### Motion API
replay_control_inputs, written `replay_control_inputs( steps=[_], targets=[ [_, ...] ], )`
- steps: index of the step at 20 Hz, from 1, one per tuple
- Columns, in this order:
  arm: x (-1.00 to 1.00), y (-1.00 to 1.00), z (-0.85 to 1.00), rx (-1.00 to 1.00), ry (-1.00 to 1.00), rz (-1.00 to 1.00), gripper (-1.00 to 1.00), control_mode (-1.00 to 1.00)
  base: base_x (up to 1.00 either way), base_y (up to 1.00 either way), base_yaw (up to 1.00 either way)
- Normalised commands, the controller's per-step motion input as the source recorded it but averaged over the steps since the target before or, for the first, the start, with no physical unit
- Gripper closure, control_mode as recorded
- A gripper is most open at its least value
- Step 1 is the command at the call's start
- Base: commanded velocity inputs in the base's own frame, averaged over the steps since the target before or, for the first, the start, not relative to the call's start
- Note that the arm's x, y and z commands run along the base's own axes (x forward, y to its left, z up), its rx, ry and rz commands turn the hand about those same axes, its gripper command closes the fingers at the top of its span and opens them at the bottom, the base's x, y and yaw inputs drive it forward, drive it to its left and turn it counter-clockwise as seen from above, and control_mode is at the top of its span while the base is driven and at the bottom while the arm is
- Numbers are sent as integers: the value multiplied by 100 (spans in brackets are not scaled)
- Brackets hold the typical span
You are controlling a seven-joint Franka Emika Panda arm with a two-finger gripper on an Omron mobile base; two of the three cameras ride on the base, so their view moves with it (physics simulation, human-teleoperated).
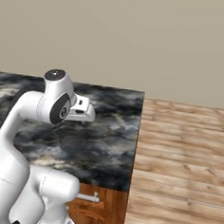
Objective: Pick the jar and kettle and place them in the sink. Then turn on the water.
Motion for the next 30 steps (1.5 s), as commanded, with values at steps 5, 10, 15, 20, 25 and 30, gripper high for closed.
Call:
replay_control_inputs(
  steps=[5, 10, 15, 20, 25, 30],
  targets=[
    [14, 9, 0, 0, 2, 0, -100, -100, 0, 0, 0],
    [14, 5, 0, 0, 2, 0, -100, -100, 0, 0, 0],
    [2, 5, 0, 0, 3, 0, -100, -100, 0, 0, 0],
    [0, 2, 0, 0, 4, 0, -100, -100, 0, 0, 0],
    [5, 1, 0, 0, 5, 0, -100, -100, 0, 0, 0],
    [1, 0, 0, 0, 2, 0, -100, -100, 0, 0, 0]
  ],
)
